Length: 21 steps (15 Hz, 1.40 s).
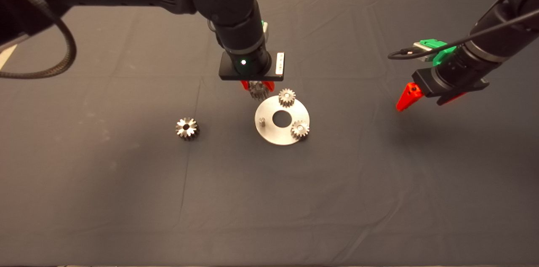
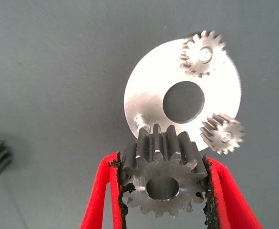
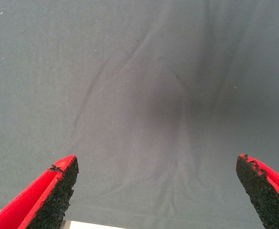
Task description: Remove an incorrectly installed larger gear and replace it with the correct smaller gear
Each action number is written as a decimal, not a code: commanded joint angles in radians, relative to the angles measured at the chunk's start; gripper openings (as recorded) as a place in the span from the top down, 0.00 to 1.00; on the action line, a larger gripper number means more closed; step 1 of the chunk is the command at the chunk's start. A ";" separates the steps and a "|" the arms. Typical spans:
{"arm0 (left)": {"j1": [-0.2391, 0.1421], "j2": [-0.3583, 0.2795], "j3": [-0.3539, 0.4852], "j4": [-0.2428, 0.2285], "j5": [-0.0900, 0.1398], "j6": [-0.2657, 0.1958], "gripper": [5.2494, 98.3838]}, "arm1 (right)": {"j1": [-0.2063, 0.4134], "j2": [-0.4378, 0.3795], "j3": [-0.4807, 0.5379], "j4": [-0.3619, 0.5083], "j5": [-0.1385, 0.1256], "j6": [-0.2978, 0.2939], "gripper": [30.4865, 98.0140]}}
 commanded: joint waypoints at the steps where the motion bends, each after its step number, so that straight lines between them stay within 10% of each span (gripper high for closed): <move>1: 0.006 0.010 -0.061 -0.036 0.012 0.096 0.78 | 0.015 0.029 -0.007 0.022 -0.129 -0.009 0.15; 9: 0.069 0.009 -0.094 -0.038 0.049 0.151 0.78 | 0.015 0.041 -0.009 0.022 -0.129 -0.005 0.15; 21: 0.104 0.029 -0.116 -0.038 0.041 0.171 0.78 | 0.021 0.056 -0.047 0.012 -0.129 -0.003 0.15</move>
